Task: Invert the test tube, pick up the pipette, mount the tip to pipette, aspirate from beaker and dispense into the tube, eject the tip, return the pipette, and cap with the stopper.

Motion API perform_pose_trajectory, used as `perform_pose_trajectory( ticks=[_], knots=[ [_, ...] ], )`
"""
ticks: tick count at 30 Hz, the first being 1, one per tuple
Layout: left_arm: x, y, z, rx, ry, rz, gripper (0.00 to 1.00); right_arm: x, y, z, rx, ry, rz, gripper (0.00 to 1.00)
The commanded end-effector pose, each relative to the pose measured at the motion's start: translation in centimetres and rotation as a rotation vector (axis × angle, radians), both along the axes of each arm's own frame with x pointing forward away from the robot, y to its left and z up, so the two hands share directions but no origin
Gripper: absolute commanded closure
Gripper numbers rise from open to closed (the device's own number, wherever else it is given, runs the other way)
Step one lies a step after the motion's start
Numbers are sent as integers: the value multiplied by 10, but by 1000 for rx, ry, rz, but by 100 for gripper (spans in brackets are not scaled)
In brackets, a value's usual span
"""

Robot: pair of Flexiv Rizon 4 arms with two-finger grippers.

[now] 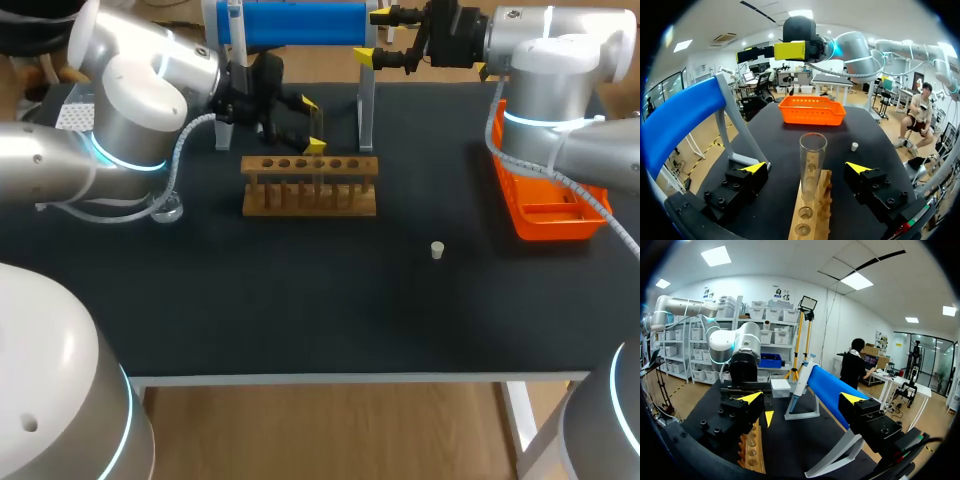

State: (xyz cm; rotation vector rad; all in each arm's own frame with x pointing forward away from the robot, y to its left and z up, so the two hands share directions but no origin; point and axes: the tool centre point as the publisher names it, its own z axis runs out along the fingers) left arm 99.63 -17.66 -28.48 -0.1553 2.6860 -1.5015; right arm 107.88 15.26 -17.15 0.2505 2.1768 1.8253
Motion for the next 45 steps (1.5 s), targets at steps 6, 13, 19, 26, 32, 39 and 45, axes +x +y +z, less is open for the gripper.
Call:
perform_pose_trajectory(
  ticks=[6, 13, 19, 26, 32, 39, 45],
  knots=[
    [0, 0, 0, 0, 1, -2, 0, -45, -74, 3, -57, -35, -38, 0],
    [0, 0, 0, 0, 1, -2, 0, -96, -153, 1, -84, -21, -80, 0],
    [0, 0, 0, 0, 1, -2, 0, -131, -200, -14, -92, 25, -102, 0],
    [0, 0, 0, 0, 1, -2, 0, -170, -235, -42, -111, 62, -83, 0],
    [0, 0, 0, 0, 1, -2, 0, -203, -246, -70, -145, 96, -50, 0],
    [0, 0, 0, 0, 1, -2, 0, -236, -243, -105, -187, 137, -11, 0],
    [0, 0, 0, 0, 1, -2, 0, -243, -235, -135, -225, 158, -27, 0]
  ],
)
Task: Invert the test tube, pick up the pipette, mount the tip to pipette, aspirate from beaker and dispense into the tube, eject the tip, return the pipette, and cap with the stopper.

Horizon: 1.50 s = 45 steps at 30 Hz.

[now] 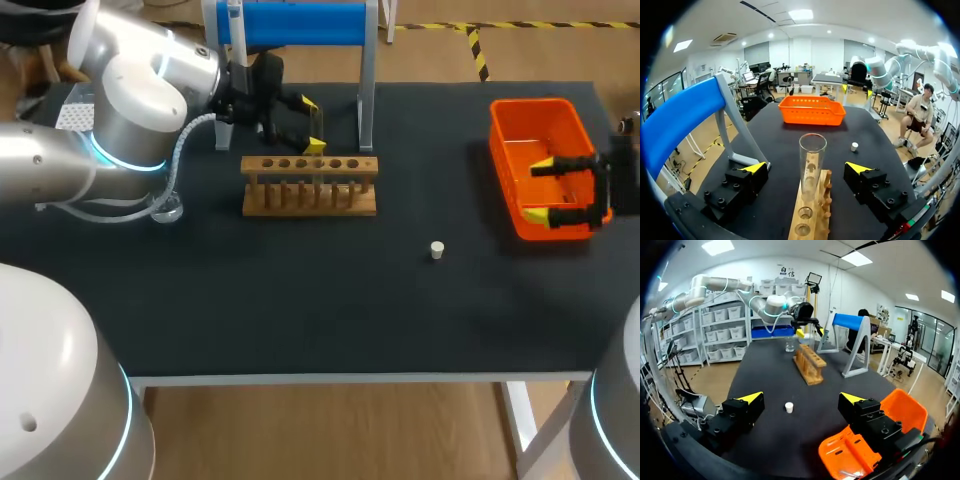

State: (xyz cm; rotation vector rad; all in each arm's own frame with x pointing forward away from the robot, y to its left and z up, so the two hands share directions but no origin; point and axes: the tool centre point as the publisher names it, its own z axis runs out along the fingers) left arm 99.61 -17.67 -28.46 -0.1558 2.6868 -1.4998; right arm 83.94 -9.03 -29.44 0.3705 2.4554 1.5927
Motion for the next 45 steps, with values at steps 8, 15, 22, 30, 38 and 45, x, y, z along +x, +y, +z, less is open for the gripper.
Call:
perform_pose_trajectory(
  ticks=[8, 15, 22, 30, 38, 45],
  knots=[
    [0, 0, 0, -2, 0, -2, 0, -8, 27, -44, -58, 9, -17, 0],
    [0, 0, 0, -2, 0, -2, 0, -11, 40, -59, -79, 21, -7, 0],
    [0, 0, 0, -2, 0, -2, 0, -19, 47, -74, -100, 33, 4, 0],
    [0, 0, 0, -2, 0, -2, 0, -19, 60, -84, -106, 29, -11, 0],
    [0, 0, 0, -2, 0, -2, 0, -17, 76, -91, -106, 48, -21, 0],
    [0, 0, 0, -2, 0, -2, 0, -9, 87, -99, -120, 48, -47, 0]
  ],
)
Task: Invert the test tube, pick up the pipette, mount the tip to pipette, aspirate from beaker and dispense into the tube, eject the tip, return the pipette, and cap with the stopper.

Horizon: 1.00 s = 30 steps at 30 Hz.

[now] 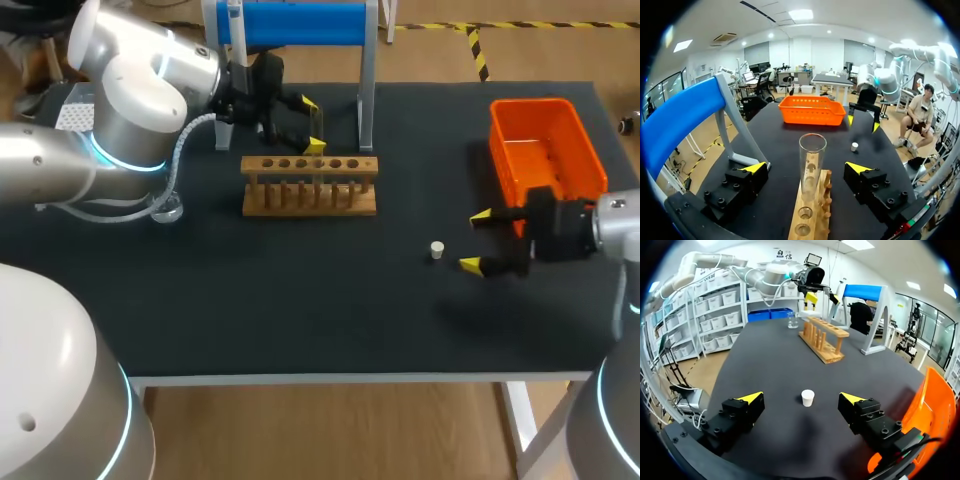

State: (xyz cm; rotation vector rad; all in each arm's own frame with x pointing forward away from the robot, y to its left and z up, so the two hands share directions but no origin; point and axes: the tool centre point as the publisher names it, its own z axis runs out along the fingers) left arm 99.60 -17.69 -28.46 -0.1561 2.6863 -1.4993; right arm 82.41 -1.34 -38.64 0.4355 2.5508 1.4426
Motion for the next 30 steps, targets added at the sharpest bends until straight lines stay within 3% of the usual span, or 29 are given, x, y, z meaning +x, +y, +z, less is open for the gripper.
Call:
perform_pose_trajectory(
  ticks=[1, 2, 3, 7, 9, 13, 27, 30],
  knots=[
    [0, 0, 0, -2, 1, -2, 0, 7, 11, -8, -7, -2, -19, 0],
    [0, 0, 0, -2, 1, -2, 0, 9, 12, -9, -8, -2, -21, 8],
    [0, 0, 0, -2, 1, -2, 0, 10, 15, -11, -11, -6, -24, 29],
    [0, 0, 0, -2, 1, -2, 0, 12, 20, -16, -19, -9, -30, 29],
    [0, 0, 0, -2, 1, -2, 0, 14, 23, -18, -21, -10, -32, 35],
    [0, 0, 0, -2, 1, -2, 0, 16, 26, -23, -30, -11, -41, 31],
    [0, 0, 0, -2, 1, -2, 0, 23, 39, -35, -49, -6, -66, 35],
    [0, 0, 0, -2, 1, -2, 0, 23, 39, -38, -55, -5, -68, 43]
  ],
)
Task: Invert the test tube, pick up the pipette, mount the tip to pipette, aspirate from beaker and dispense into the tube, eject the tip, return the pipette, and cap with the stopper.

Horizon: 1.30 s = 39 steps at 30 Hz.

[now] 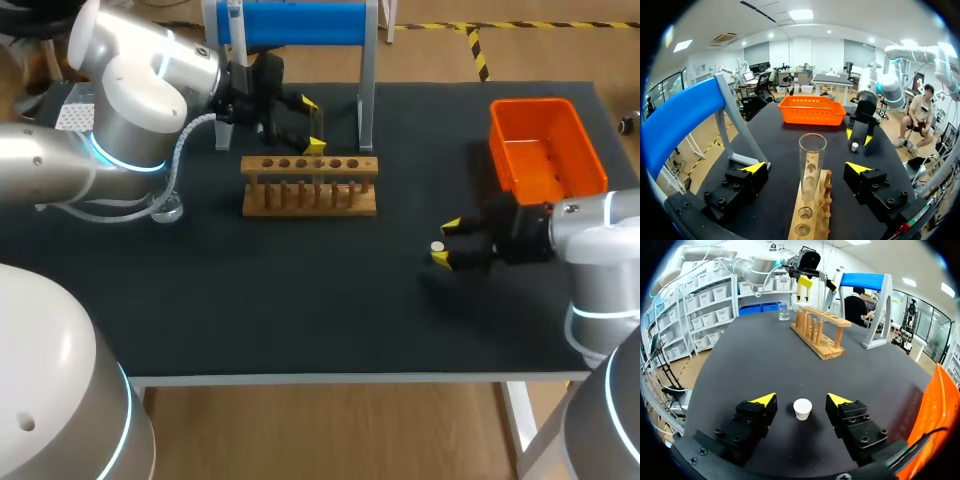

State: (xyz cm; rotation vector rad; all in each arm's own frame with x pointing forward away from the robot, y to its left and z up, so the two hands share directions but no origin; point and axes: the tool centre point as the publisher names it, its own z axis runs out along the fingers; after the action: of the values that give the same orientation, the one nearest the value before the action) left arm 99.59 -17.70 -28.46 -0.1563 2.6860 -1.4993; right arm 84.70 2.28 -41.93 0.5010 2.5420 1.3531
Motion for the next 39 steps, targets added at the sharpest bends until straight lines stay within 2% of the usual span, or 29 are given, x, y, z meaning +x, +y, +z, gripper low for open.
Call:
perform_pose_trajectory(
  ticks=[1, 39],
  knots=[
    [1, 0, 0, -2, 1, -3, 0, 0, 3, -6, -7, -3, -6, 49],
    [1, 0, 0, -2, 1, -3, 0, 2, 8, -12, -21, -17, -25, 56]
  ],
)
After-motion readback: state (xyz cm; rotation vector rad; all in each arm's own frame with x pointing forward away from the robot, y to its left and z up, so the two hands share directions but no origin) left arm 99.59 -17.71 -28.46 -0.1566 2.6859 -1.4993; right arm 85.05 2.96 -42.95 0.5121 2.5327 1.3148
